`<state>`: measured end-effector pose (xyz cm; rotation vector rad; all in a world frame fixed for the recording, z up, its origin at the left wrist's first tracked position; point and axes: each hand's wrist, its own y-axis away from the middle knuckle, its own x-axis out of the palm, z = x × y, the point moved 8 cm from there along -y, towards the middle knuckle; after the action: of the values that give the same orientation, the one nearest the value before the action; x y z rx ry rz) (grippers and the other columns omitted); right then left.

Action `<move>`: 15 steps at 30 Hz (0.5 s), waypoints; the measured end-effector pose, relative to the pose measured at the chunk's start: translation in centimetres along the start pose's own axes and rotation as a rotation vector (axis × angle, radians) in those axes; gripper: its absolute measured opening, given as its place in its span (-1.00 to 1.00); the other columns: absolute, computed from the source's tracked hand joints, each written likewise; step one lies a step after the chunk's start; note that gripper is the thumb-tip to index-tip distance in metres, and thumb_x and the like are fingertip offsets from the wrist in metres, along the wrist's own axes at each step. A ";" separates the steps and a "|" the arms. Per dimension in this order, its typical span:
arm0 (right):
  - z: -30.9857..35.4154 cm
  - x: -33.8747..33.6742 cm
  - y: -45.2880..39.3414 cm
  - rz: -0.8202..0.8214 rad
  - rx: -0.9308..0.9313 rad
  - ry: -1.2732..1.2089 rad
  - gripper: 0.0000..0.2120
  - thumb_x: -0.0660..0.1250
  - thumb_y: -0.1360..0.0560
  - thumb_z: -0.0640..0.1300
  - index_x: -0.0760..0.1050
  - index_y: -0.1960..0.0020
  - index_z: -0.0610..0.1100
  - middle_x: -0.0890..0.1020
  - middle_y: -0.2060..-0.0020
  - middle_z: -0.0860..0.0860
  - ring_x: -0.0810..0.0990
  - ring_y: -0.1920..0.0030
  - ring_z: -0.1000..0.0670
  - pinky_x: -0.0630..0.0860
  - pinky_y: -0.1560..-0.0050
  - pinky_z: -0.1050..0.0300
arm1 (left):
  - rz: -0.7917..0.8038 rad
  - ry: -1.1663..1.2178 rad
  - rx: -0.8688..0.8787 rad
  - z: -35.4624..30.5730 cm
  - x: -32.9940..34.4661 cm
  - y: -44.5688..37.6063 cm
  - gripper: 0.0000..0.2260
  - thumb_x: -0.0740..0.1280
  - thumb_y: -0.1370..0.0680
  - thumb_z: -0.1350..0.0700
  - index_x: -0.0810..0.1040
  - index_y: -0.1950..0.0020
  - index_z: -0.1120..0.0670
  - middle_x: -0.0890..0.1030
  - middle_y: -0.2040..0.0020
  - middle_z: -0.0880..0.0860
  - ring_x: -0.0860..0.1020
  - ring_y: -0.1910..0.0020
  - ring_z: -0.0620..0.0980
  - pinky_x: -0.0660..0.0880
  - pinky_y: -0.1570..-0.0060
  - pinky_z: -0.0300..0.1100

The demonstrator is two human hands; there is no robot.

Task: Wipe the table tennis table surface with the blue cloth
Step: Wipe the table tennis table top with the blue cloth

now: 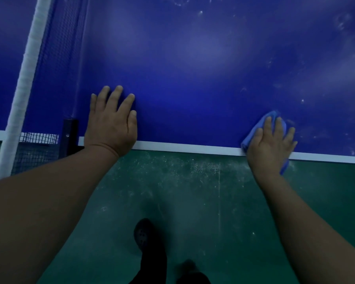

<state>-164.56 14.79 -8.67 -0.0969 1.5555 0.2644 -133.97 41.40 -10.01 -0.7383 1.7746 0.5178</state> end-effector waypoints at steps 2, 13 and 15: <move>3.8 0.4 1.0 -0.010 0.028 -0.010 -0.49 -0.07 -0.69 0.05 0.06 -0.62 -0.01 0.09 -0.60 0.02 -0.06 -0.58 -0.24 -0.10 -0.54 -0.28 | 0.006 -0.001 0.001 0.0 0.0 0.0 -0.48 -0.03 -0.64 -0.08 0.35 -0.52 0.12 0.28 -0.56 0.19 0.13 -0.55 0.24 -0.07 -0.54 0.18; 1.1 0.3 0.5 0.008 -0.035 -0.013 -0.38 -0.17 -0.60 0.10 0.10 -0.61 -0.09 0.09 -0.60 0.00 -0.03 -0.58 -0.21 -0.04 -0.53 -0.28 | -0.003 -0.012 0.016 0.0 0.2 0.0 -0.47 -0.03 -0.64 -0.08 0.36 -0.52 0.14 0.30 -0.54 0.22 0.16 -0.54 0.28 -0.02 -0.52 0.22; 4.1 0.6 1.8 -0.004 -0.062 -0.042 -0.42 -0.12 -0.64 0.07 0.10 -0.61 -0.11 0.08 -0.60 0.00 -0.05 -0.58 -0.20 -0.08 -0.54 -0.25 | 0.007 -0.009 0.019 0.0 0.3 0.0 -0.47 -0.03 -0.64 -0.08 0.36 -0.52 0.13 0.29 -0.55 0.21 0.15 -0.54 0.28 -0.03 -0.52 0.22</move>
<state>-161.00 17.51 -9.00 -0.1419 1.5060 0.3095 -134.02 41.31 -10.29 -0.7159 1.7722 0.5068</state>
